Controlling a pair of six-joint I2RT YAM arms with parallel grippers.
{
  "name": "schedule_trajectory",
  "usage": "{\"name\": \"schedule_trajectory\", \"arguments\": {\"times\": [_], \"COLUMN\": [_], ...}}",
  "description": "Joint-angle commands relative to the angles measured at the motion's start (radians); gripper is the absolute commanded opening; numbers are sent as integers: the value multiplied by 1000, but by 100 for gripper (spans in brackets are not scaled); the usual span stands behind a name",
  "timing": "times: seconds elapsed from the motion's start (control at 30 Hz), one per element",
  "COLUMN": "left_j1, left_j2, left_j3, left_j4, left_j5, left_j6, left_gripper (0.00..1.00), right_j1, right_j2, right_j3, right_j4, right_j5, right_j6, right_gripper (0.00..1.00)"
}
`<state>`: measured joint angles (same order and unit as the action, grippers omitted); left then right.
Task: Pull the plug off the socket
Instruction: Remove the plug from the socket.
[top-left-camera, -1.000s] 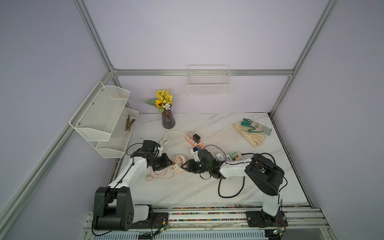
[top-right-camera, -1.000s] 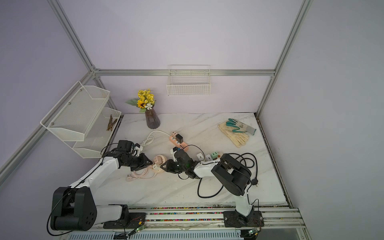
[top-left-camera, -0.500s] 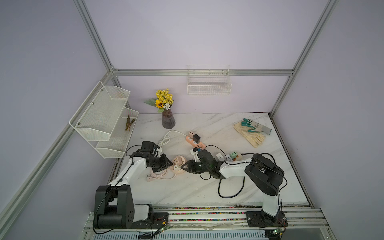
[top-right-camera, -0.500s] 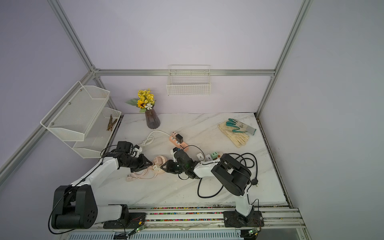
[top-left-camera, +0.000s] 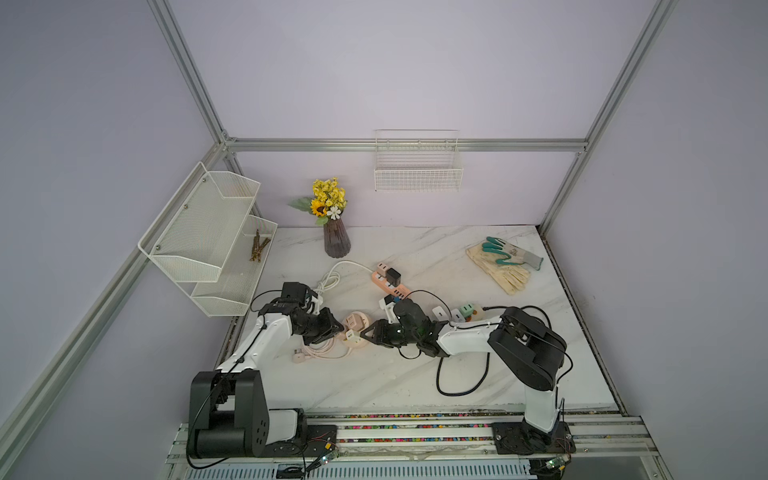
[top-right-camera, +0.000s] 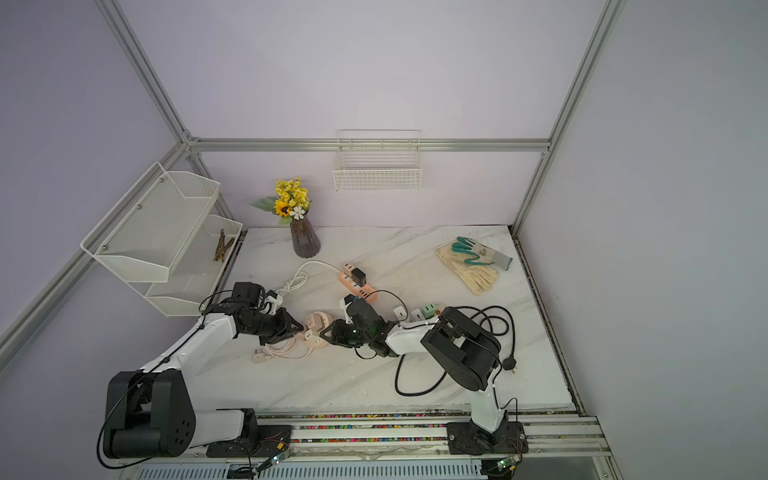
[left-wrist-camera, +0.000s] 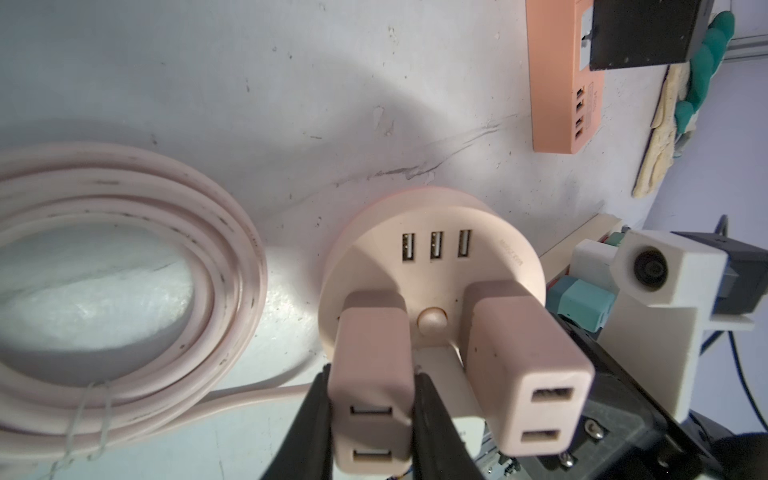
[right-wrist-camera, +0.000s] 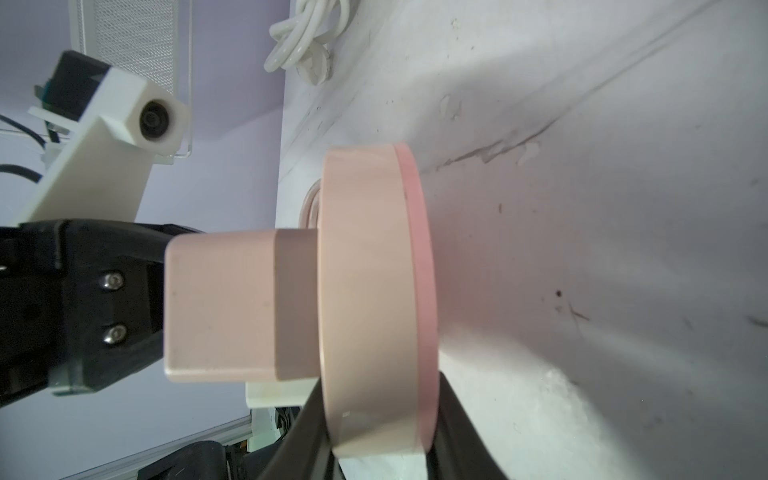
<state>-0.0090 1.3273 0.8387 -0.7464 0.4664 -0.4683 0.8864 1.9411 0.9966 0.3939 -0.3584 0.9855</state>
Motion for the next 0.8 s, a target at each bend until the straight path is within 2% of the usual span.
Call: {"name": "schedule_trajectory", "arguments": {"times": [0.0, 0.07, 0.1, 0.2, 0.23, 0.33, 0.37, 0.4, 0.47, 0.6, 0.63, 0.67, 0.7, 0.77], "left_j1": [-33, -26, -9, 72, 71, -12, -21, -19, -3, 86, 90, 85, 61, 18], "left_j2": [3, 16, 14, -10, -12, -9, 3, 14, 19, -15, -15, -14, -13, 5], "left_j3": [127, 155, 154, 97, 98, 173, 187, 195, 185, 63, 36, 33, 53, 116], "left_j4": [-118, -153, -151, -57, -50, -165, -195, -214, -209, -35, 7, 3, -49, -172], "left_j5": [-196, -187, -137, 113, 105, -225, -265, -256, -146, 253, 313, 290, 183, -136], "left_j6": [83, 93, 79, 36, 40, 114, 130, 136, 129, 21, 5, 9, 48, 92], "left_gripper": [0, 0, 0, 0, 0, 0, 0, 0, 0, 0, 0, 0, 0, 0], "right_j1": [-22, -23, -23, -23, -23, -22, -22, -23, -22, -21, -21, -22, -21, -21], "right_j2": [35, 39, 39, 44, 44, 44, 45, 46, 51, 55, 55, 52, 50, 46], "right_j3": [-11, -9, -6, -4, -4, -4, -4, -1, 0, 1, -1, -2, -5, -7], "right_j4": [-159, -167, -171, -171, -171, -173, -174, -179, -179, -179, -178, -178, -178, -178], "right_j5": [118, 119, 119, 118, 119, 123, 123, 124, 122, 120, 123, 127, 131, 137], "right_j6": [-21, -23, -25, -25, -23, -20, -21, -20, -20, -15, -15, -13, -11, -9], "right_gripper": [0, 0, 0, 0, 0, 0, 0, 0, 0, 0, 0, 0, 0, 0]}}
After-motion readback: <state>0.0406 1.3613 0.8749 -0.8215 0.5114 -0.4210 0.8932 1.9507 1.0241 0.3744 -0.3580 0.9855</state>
